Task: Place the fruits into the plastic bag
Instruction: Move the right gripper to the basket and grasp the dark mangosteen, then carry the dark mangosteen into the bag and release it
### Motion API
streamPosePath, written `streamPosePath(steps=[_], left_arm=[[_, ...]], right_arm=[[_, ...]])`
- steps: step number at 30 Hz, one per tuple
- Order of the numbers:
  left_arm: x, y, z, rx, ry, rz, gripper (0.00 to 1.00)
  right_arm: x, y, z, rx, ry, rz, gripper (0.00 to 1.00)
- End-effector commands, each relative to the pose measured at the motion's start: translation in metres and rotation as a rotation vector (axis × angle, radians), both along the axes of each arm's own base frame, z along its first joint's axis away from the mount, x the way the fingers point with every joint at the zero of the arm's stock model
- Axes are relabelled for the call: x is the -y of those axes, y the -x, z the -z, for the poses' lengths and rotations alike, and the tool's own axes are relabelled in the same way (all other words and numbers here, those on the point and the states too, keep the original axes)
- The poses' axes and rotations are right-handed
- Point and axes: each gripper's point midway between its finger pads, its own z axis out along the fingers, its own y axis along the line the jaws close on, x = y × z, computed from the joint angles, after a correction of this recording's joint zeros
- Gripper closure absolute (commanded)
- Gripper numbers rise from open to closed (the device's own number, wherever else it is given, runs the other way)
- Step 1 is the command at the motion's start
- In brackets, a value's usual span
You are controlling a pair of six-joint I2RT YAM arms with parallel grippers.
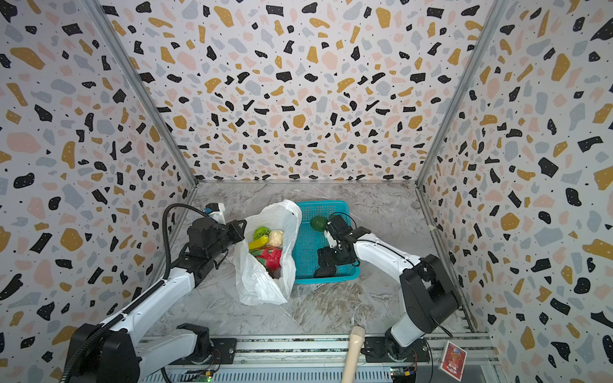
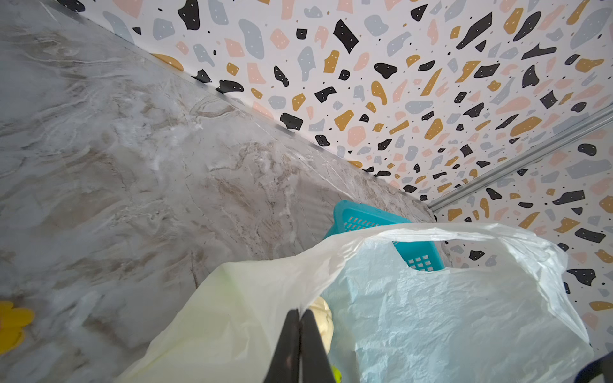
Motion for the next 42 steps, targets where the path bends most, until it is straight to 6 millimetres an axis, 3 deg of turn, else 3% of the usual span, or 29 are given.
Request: streamPosePath(steps=[1, 4, 7, 11, 14, 18, 23, 27, 30, 33, 35, 37, 42], left_arm=[[0.001, -0.003, -0.006, 0.05, 0.0, 0.003, 1.0], [0.002, -0.003, -0.007, 0.054, 0.002, 0.004, 1.0], [0.002, -0.003, -0.006, 0.051, 0.002, 0.003, 1.0], [0.001, -0.003, -0.006, 0.049, 0.001, 0.002, 1.0], [0.002, -0.003, -0.006, 0.048, 0.001, 0.003, 1.0], [0.002, -0.003, -0.006, 0.047, 0.0, 0.004, 1.0], [0.002, -0.003, -0.005, 0.044, 0.001, 0.006, 1.0], [0.002, -0.003, -0.005, 0.046, 0.004, 0.007, 1.0], [0.002, -0.002, -0.005, 0.044, 0.004, 0.007, 1.0], [0.002, -0.002, -0.006, 0.047, 0.003, 0.009, 1.0], [0.003, -0.003, -0.007, 0.047, 0.004, 0.009, 1.0], [0.003, -0.003, -0.007, 0.048, 0.006, 0.011, 1.0], [0.003, -0.002, -0.013, 0.057, 0.006, 0.011, 1.0]], right_arm=[[-0.003, 0.03, 0.017, -0.12, -0.005, -0.068, 0.14], [-0.002, 0.037, 0.034, -0.159, 0.014, -0.082, 0.19], [-0.004, 0.032, 0.041, -0.152, 0.022, -0.077, 0.33], [-0.008, 0.016, 0.034, -0.098, 0.021, -0.064, 0.6], [-0.013, 0.0, 0.017, -0.025, 0.006, -0.049, 0.67], [-0.026, -0.027, -0.03, 0.126, -0.059, -0.029, 0.7], [-0.056, -0.047, -0.121, 0.381, -0.207, -0.068, 0.72], [-0.089, -0.035, -0.19, 0.577, -0.339, -0.165, 0.72], [-0.105, -0.023, -0.228, 0.72, -0.39, -0.193, 0.72], [-0.119, -0.012, -0.252, 0.834, -0.433, -0.226, 0.72], [-0.132, -0.008, -0.255, 0.839, -0.469, -0.263, 0.71], [-0.149, -0.006, -0.246, 0.795, -0.484, -0.318, 0.71], [-0.186, -0.001, -0.193, 0.636, -0.418, -0.459, 0.69]])
